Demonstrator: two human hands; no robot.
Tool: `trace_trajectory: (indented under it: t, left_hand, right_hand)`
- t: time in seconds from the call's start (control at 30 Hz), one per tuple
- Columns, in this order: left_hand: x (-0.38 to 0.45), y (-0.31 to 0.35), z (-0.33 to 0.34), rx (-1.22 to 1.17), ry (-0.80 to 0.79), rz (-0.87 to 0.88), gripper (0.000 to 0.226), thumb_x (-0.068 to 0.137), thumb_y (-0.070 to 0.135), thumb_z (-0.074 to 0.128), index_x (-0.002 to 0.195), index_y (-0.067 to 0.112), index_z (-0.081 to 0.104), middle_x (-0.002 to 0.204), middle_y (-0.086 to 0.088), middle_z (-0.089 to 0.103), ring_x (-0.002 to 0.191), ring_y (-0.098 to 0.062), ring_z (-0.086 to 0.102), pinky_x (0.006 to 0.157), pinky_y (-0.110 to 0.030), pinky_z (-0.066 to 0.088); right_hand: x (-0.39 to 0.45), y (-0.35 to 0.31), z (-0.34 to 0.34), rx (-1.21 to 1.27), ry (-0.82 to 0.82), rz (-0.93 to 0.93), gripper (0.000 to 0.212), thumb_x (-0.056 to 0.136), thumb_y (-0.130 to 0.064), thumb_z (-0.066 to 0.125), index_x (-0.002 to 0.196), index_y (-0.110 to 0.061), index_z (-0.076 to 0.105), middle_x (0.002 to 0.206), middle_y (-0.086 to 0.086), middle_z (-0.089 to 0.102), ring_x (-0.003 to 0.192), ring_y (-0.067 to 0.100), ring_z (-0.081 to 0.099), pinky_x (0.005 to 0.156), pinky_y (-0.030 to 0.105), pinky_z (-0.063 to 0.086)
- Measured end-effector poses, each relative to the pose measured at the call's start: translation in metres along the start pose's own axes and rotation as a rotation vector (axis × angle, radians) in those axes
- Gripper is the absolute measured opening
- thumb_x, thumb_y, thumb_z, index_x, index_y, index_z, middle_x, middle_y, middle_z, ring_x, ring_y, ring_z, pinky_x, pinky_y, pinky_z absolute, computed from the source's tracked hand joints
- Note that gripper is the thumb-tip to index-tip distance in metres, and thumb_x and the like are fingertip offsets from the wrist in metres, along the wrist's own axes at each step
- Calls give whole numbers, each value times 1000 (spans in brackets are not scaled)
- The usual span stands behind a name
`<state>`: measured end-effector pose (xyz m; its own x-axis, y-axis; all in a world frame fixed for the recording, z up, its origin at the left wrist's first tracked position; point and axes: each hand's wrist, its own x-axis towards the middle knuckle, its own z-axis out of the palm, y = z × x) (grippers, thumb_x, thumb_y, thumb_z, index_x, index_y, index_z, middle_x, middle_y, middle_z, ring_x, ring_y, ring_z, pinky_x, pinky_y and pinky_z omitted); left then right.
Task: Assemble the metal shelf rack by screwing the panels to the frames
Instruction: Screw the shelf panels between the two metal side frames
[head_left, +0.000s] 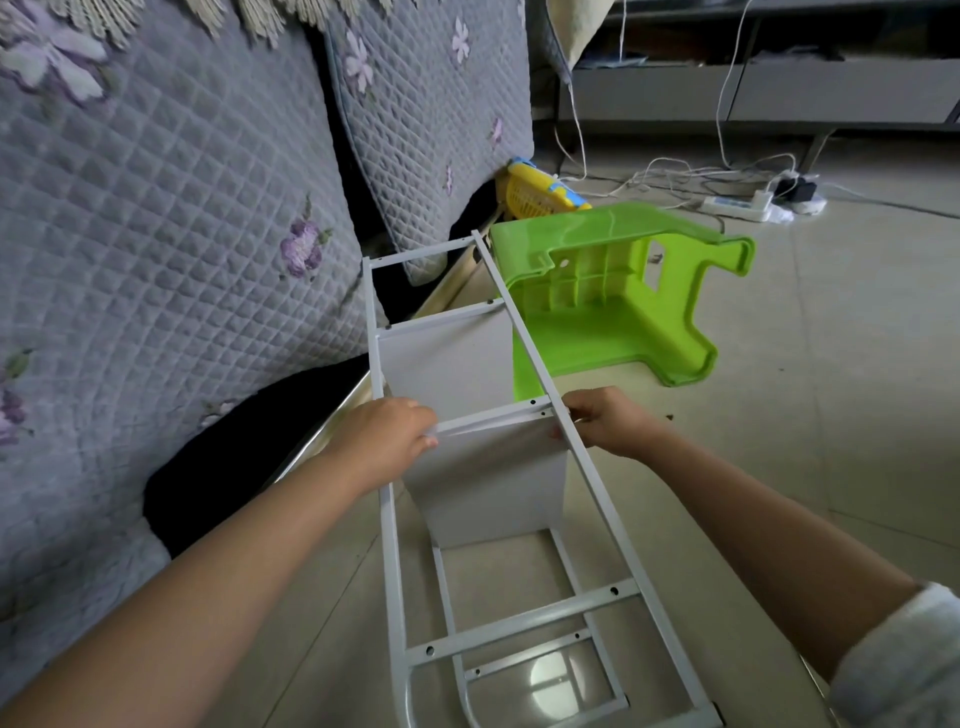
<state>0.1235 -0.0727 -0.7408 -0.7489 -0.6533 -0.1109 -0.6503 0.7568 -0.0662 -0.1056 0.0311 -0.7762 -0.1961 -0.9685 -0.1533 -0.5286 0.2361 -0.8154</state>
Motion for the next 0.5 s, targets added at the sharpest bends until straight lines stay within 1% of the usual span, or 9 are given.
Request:
trace_trajectory:
  t: [0.07, 0.13, 0.17, 0.23, 0.27, 0.33, 0.4, 0.47, 0.5]
  left_hand:
    - [0, -1, -1, -24, -6, -6, 26, 95, 34, 47, 99, 11, 57, 107, -4, 58, 104, -25, 55, 76, -30, 41]
    - [0, -1, -2, -24, -5, 10, 25, 96, 34, 46, 99, 11, 56, 107, -4, 58, 105, -25, 54, 79, -31, 43]
    - [0, 0, -2, 1, 4, 24, 24, 96, 33, 45, 99, 11, 55, 109, -3, 57, 106, -24, 53, 80, -31, 42]
    - [-2, 3, -1, 52, 17, 46, 23, 98, 31, 41, 103, 12, 53, 112, -3, 54, 110, -22, 50, 81, -31, 39]
    - [-3, 5, -1, 62, 19, 51, 23, 99, 30, 40, 105, 12, 52, 114, -3, 53, 111, -21, 48, 82, -30, 38]
    - [-3, 7, 1, 61, 8, 56, 22, 99, 29, 39, 105, 11, 51, 114, -4, 51, 111, -21, 46, 83, -30, 38]
    - [-5, 8, 2, 62, -9, 55, 22, 100, 28, 37, 105, 11, 50, 114, -4, 51, 111, -21, 46, 83, -31, 39]
    - [-5, 8, 1, 62, -23, 57, 23, 100, 27, 36, 106, 10, 50, 115, -5, 50, 111, -21, 45, 84, -31, 39]
    - [-5, 7, 0, 60, -26, 62, 23, 100, 27, 36, 106, 10, 50, 116, -5, 50, 112, -21, 45, 84, -31, 39]
  right_hand:
    - [1, 1, 2, 45, 11, 9, 3, 83, 8, 60, 84, 6, 62, 63, 10, 47, 37, -10, 45, 45, 1, 36]
    - [1, 4, 3, 80, 46, 7, 12, 82, 9, 60, 93, 14, 63, 71, 14, 50, 40, -10, 48, 48, 1, 38]
    - [0, 5, 4, 108, 64, 7, 18, 82, 10, 60, 99, 14, 63, 73, 16, 54, 42, -11, 50, 48, 1, 38]
    - [-1, 7, 8, 124, 98, -12, 24, 83, 10, 60, 106, 11, 64, 88, 25, 64, 46, -17, 50, 51, -2, 37]
    - [-1, 7, 9, 117, 114, -23, 25, 83, 9, 60, 107, 9, 64, 97, 28, 65, 47, -20, 50, 51, -3, 36]
    - [0, 9, 10, 101, 118, -33, 25, 84, 7, 59, 109, 7, 64, 105, 29, 64, 49, -21, 50, 52, -3, 36]
    - [4, 11, 10, 76, 104, -28, 24, 85, 6, 59, 108, 5, 64, 105, 28, 64, 53, -15, 55, 53, -2, 39]
    - [6, 13, 10, 31, 92, -26, 21, 85, 3, 61, 105, 4, 65, 104, 27, 65, 69, 4, 63, 55, 0, 41]
    - [6, 13, 10, 25, 95, -31, 20, 84, 2, 61, 104, 5, 66, 103, 27, 65, 73, 10, 64, 56, 0, 41]
